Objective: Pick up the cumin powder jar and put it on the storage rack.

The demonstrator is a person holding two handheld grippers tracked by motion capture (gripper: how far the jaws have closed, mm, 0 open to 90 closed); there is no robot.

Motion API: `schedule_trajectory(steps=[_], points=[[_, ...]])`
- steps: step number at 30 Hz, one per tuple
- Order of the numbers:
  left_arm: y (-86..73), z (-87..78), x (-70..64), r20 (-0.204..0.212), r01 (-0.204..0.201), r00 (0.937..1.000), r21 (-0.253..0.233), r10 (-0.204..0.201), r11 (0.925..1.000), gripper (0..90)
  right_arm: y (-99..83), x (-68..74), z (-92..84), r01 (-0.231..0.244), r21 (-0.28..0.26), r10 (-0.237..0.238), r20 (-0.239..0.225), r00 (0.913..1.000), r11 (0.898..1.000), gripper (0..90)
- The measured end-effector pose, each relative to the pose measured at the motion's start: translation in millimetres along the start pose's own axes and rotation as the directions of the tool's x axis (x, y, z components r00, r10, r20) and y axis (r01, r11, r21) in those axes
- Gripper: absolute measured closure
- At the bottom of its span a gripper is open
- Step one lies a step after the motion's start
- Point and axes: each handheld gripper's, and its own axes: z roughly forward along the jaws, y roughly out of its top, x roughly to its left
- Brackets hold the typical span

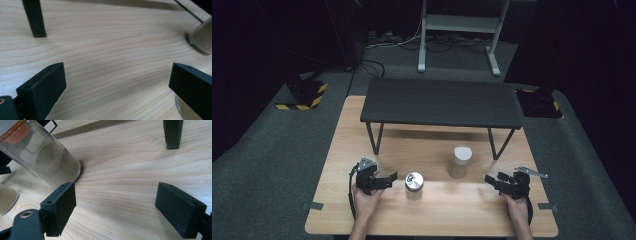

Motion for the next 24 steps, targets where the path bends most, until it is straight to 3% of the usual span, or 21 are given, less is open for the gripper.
schedule_trajectory(steps=[3, 11, 15, 20, 24], points=[[-1.3, -2.6, -0.5, 0.005, -0.004, 1.0, -0.001, 0.004, 1.0, 1.6, 0.0, -0.1, 0.0, 0.0, 0.0, 0.0, 0.0, 1.0, 1.0, 16.4], [-0.4, -6.9, -6.9, 0.018, -0.08, 0.9967, 0.042, 0.079, 0.996, 1.4, 0.0, -0.1, 0.0, 0.0, 0.0, 0.0, 0.0, 1.0, 1.0, 16.4], [-1.4, -10.6, -6.9, 0.033, -0.092, 0.9954, 0.046, 0.09, 0.9947, 1.4, 0.1, 0.2, 0.1, 0.0, 0.001, 0.0, 0.0, 1.0, 1.0, 16.4], [-4.9, -17.2, -6.9, 0.066, -0.103, 0.9929, 0.049, 0.099, 0.9935, 1.2, 0.3, -0.3, 0.3, 0.001, 0.001, -0.001, -0.002, 1.0, 1.0, 16.4], [-7.5, -22.0, -8.4, 0.11, -0.122, 0.9872, 0.052, 0.115, 0.9912, 1.1, 0.5, -0.5, 0.6, 0.0, 0.001, 0.0, -0.003, 1.0, 1.0, 16.4]])
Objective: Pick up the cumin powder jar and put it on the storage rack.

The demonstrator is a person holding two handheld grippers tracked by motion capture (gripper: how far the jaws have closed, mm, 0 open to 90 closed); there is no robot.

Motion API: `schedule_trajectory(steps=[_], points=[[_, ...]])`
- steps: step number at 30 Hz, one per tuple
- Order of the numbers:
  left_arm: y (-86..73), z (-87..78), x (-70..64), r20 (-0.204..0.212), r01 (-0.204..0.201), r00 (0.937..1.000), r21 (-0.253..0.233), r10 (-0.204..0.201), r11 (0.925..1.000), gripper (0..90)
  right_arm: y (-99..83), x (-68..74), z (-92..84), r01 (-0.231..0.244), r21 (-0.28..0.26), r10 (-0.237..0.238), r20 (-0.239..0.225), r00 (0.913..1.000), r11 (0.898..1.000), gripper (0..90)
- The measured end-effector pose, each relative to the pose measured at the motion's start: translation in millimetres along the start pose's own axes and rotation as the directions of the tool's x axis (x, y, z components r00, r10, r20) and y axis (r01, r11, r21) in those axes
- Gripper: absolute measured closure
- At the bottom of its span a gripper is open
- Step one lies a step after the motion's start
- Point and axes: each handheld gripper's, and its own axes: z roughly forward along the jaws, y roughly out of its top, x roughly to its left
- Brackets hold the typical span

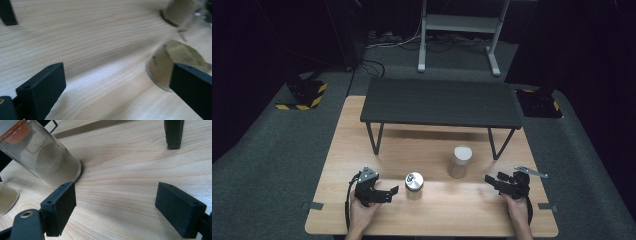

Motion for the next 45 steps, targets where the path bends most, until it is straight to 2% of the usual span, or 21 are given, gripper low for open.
schedule_trajectory(steps=[2, 3, 5, 9, 12, 14, 17, 22, 27, 33, 41, 42, 45], points=[[-0.5, -0.5, 0.0, 0.011, -0.003, 0.9999, 0.002, 0.003, 1.0, 1.2, 0.0, -0.1, 0.0, 0.001, 0.0, -0.001, 0.0, 1.0, 1.0, 16.4], [-0.7, -1.4, -2.8, 0.02, -0.02, 0.9996, 0.012, 0.02, 0.9997, 1.1, -0.1, -0.2, -0.1, 0.0, 0.0, 0.0, 0.0, 1.0, 1.0, 16.4], [-1.0, -1.9, -4.4, 0.025, -0.026, 0.9993, 0.015, 0.026, 0.9995, 1.1, -0.1, -0.2, -0.1, -0.001, 0.0, 0.001, 0.0, 1.0, 1.0, 16.4], [-2.3, -4.0, -11.1, 0.049, -0.063, 0.9969, 0.029, 0.062, 0.9976, 1.2, -0.1, 0.2, -0.1, 0.0, 0.0, 0.0, 0.001, 1.0, 1.0, 16.5], [0.5, -4.6, -18.9, 0.051, -0.11, 0.9929, 0.053, 0.108, 0.9925, 1.5, -0.1, 0.2, -0.1, 0.0, -0.001, 0.0, 0.002, 1.0, 1.0, 16.5], [1.5, -4.6, -21.1, 0.072, -0.131, 0.9893, 0.056, 0.127, 0.9898, 1.9, -0.1, 0.2, -0.1, 0.0, 0.0, 0.0, 0.002, 1.0, 1.0, 16.5], [1.9, -3.9, -25.3, 0.078, -0.153, 0.9859, 0.052, 0.148, 0.9869, 2.0, -0.1, 0.2, -0.1, -0.001, 0.0, 0.001, 0.002, 1.0, 1.0, 16.6], [2.1, -0.5, -29.5, 0.086, -0.162, 0.9837, 0.042, 0.158, 0.9859, 2.0, -0.2, 0.4, -0.1, -0.002, -0.001, 0.002, 0.003, 1.0, 1.0, 16.7], [6.0, 4.5, -37.6, 0.102, -0.194, 0.9766, 0.033, 0.189, 0.9805, 2.0, -0.2, 0.4, -0.1, -0.001, -0.001, 0.001, 0.003, 1.0, 1.0, 16.7], [11.4, 11.1, -42.2, 0.119, -0.206, 0.9723, 0.024, 0.201, 0.9783, 2.6, -0.2, 0.5, 0.0, 0.0, -0.001, 0.0, 0.003, 1.0, 1.0, 16.7], [19.0, 21.4, -50.0, 0.118, -0.227, 0.9675, 0.016, 0.223, 0.9738, 2.6, -0.2, 0.4, -0.1, 0.0, -0.001, 0.0, 0.003, 1.0, 1.0, 16.7], [20.5, 25.3, -50.0, 0.121, -0.234, 0.9652, 0.009, 0.232, 0.9721, 2.6, -0.2, 0.4, 0.0, 0.0, -0.001, 0.0, 0.003, 1.0, 1.0, 16.7], [24.3, 30.6, -53.1, 0.118, -0.236, 0.9652, 0.012, 0.233, 0.9716, 4.2, -0.2, 0.3, -0.1, -0.001, -0.001, 0.001, 0.002, 1.0, 1.0, 16.7]])
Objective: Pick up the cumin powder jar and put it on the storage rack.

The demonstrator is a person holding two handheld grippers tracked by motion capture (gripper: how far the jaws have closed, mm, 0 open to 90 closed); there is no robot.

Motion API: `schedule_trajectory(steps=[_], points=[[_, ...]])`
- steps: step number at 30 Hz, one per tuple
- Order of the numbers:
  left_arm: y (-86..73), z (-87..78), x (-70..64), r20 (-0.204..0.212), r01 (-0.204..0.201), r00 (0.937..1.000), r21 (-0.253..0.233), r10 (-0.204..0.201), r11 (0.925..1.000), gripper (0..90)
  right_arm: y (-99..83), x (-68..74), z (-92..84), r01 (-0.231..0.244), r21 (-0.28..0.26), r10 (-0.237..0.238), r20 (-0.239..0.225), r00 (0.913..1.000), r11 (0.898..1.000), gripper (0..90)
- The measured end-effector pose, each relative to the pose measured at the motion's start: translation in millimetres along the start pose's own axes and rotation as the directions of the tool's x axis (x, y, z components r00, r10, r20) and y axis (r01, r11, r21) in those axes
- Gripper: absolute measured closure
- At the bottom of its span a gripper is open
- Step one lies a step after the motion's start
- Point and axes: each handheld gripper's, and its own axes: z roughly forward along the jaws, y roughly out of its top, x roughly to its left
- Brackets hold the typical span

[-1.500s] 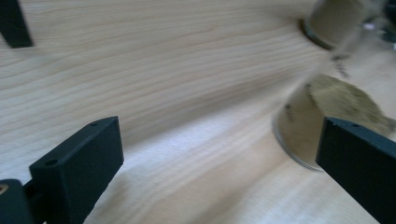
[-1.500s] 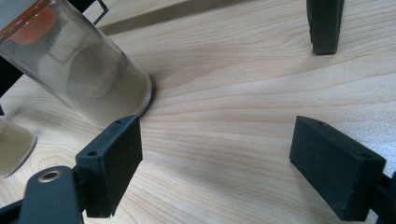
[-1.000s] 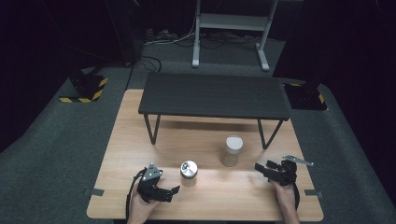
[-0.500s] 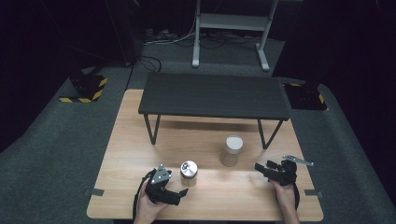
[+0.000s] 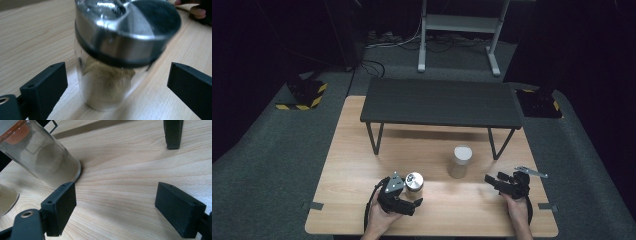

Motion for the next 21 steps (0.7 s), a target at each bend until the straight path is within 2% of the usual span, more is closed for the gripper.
schedule_trajectory(steps=[10, 21], points=[[12.3, 16.8, -4.8, -0.006, -0.03, 0.9995, 0.017, 0.03, 0.9994, 6.3, 0.1, -0.5, 0.1, 0.001, 0.0, -0.001, -0.003, 1.0, 1.0, 16.7], [15.2, 27.0, -10.6, -0.041, -0.03, 0.9987, 0.021, 0.031, 0.9993, 13.2, 0.1, -0.8, 0.1, 0.001, 0.001, -0.001, -0.005, 1.0, 1.0, 16.6]])
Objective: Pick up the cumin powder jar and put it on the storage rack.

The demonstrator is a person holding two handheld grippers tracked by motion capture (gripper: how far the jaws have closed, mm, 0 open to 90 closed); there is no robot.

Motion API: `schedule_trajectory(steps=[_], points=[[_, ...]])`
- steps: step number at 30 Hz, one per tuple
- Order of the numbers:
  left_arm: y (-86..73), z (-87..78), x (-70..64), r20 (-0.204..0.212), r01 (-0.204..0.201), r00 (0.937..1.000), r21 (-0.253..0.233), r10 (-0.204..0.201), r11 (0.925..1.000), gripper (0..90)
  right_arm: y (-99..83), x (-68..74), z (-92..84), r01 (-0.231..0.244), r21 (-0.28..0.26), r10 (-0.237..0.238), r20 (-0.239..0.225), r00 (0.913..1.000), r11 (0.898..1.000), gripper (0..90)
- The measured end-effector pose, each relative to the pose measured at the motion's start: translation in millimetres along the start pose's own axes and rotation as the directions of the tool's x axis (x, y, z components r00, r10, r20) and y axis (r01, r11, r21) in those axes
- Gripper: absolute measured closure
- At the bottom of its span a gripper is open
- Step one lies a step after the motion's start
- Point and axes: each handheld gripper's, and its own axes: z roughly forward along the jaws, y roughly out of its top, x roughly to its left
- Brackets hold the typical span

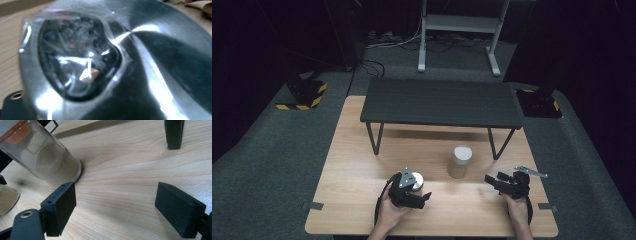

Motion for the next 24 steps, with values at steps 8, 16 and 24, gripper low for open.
schedule_trajectory(steps=[8, 16, 24], points=[[-0.2, 1.2, -4.2, -0.039, 0.0, 0.9992, -0.001, 0.0, 1.0, 24.2, 0.0, 0.1, 0.0, -0.001, 0.0, 0.001, 0.0, 1.0, 1.0, 16.6], [-1.4, 1.0, -7.3, -0.06, -0.01, 0.9982, -0.006, 0.01, 0.9999, 30.0, 0.1, -0.5, 0.0, -0.002, 0.0, 0.002, -0.003, 1.0, 1.0, 16.6], [-1.0, 1.1, -10.4, -0.072, -0.022, 0.9972, -0.005, 0.022, 0.9997, 30.8, 0.1, -0.7, 0.1, -0.003, 0.0, 0.003, -0.004, 1.0, 1.0, 16.6]])
